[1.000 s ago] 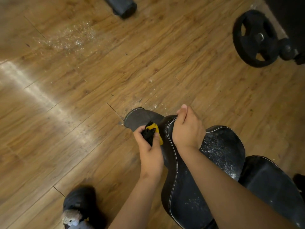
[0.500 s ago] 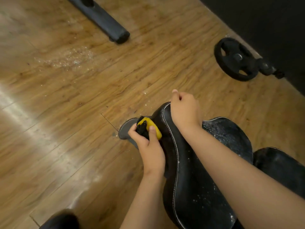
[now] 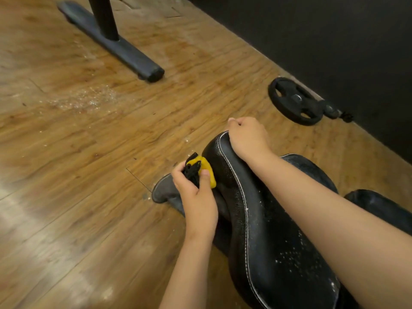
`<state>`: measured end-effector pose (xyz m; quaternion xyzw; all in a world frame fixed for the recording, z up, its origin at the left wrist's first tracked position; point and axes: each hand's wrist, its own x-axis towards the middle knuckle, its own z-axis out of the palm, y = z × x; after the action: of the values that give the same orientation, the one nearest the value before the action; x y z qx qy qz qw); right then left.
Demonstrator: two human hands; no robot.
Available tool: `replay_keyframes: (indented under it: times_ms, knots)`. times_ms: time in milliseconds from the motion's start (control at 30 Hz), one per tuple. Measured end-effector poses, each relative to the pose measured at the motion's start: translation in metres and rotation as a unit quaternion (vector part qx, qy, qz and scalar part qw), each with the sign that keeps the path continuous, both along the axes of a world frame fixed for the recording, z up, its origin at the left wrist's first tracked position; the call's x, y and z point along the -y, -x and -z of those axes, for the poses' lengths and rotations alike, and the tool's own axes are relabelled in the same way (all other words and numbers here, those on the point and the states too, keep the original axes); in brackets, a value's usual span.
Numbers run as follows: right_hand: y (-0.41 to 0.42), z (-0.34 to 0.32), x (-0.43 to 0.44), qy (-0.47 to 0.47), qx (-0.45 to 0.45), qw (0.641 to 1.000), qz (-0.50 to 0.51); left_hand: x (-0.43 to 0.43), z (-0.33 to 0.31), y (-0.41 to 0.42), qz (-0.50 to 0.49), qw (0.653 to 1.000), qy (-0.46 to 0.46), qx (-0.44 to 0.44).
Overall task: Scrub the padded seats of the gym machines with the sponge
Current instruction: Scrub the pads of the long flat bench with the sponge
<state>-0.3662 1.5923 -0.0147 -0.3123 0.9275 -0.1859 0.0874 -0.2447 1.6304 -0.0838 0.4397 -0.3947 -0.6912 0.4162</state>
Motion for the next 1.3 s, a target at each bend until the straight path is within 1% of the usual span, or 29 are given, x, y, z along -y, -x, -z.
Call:
replay_keyframes:
  times_ms: [67, 100, 167, 233, 333, 400, 500, 600, 667, 733, 800, 833, 900, 933, 1000, 1067, 1100, 1133, 1233, 1267, 1300]
  knots:
    - [0.000, 0.001, 0.001, 0.000, 0.003, 1.000, -0.004, -0.007, -0.007, -0.004, 0.025, 0.999, -0.019, -0.037]
    - [-0.001, 0.000, 0.002, 0.002, 0.003, 1.000, -0.004, -0.013, -0.013, -0.006, 0.045, 0.998, -0.011, -0.047]
    - [-0.001, 0.000, 0.002, 0.007, 0.004, 1.000, -0.005, -0.026, -0.023, -0.006, 0.073, 0.996, 0.022, -0.051]
    - [-0.001, -0.001, 0.002, 0.010, 0.005, 1.000, -0.008, -0.026, -0.024, -0.002, 0.070, 0.996, 0.031, -0.040]
    - [-0.002, 0.001, 0.001, 0.010, -0.002, 1.000, -0.012, -0.012, -0.009, 0.004, 0.021, 0.999, -0.025, -0.026]
    - [-0.003, 0.000, 0.001, 0.008, -0.006, 1.000, -0.009, -0.013, 0.001, 0.001, 0.020, 0.997, -0.069, -0.037]
    - [-0.004, -0.002, 0.001, 0.007, -0.003, 1.000, -0.006, -0.030, 0.005, -0.013, 0.089, 0.989, -0.101, -0.056]
    - [-0.002, -0.003, -0.001, 0.013, 0.008, 0.999, -0.031, -0.040, -0.001, -0.026, 0.169, 0.977, -0.077, -0.108]
    - [0.000, -0.006, -0.007, 0.018, 0.027, 0.997, -0.067, -0.037, 0.000, -0.022, 0.162, 0.981, -0.054, -0.094]
    - [0.004, -0.012, -0.016, 0.006, 0.052, 0.991, -0.119, -0.029, 0.003, -0.013, 0.115, 0.992, -0.048, -0.038]
    - [0.007, -0.016, -0.028, -0.020, 0.061, 0.983, -0.169, -0.023, 0.009, -0.010, 0.093, 0.994, -0.060, -0.009]
    - [0.009, -0.018, -0.035, -0.031, 0.052, 0.981, -0.185, -0.023, 0.013, -0.012, 0.103, 0.992, -0.071, -0.006]
    - [0.013, -0.020, -0.050, -0.051, 0.013, 0.979, -0.195, -0.029, 0.017, -0.026, 0.167, 0.983, -0.074, -0.032]
    - [0.015, -0.020, -0.057, -0.064, -0.002, 0.978, -0.198, -0.033, 0.017, -0.036, 0.205, 0.975, -0.064, -0.057]
    - [0.015, -0.017, -0.069, -0.073, -0.003, 0.977, -0.199, -0.036, 0.013, -0.055, 0.282, 0.953, -0.031, -0.107]
    - [0.012, -0.010, -0.075, -0.044, -0.018, 0.979, -0.201, -0.031, 0.005, -0.060, 0.342, 0.934, 0.015, -0.101]
    - [0.009, -0.006, -0.075, -0.030, -0.035, 0.979, -0.200, -0.028, 0.003, -0.058, 0.347, 0.934, 0.030, -0.084]
    - [0.007, -0.003, -0.075, -0.022, -0.049, 0.979, -0.197, -0.026, 0.001, -0.051, 0.326, 0.942, 0.037, -0.066]
    - [0.006, -0.002, -0.071, -0.029, -0.053, 0.979, -0.195, -0.028, -0.001, -0.028, 0.209, 0.977, 0.034, -0.012]
    - [0.008, -0.002, -0.071, -0.031, -0.047, 0.980, -0.193, -0.029, -0.001, -0.025, 0.189, 0.982, 0.033, -0.006]
    - [0.009, -0.003, -0.072, -0.030, -0.041, 0.980, -0.192, -0.031, 0.000, -0.026, 0.185, 0.982, 0.031, -0.019]
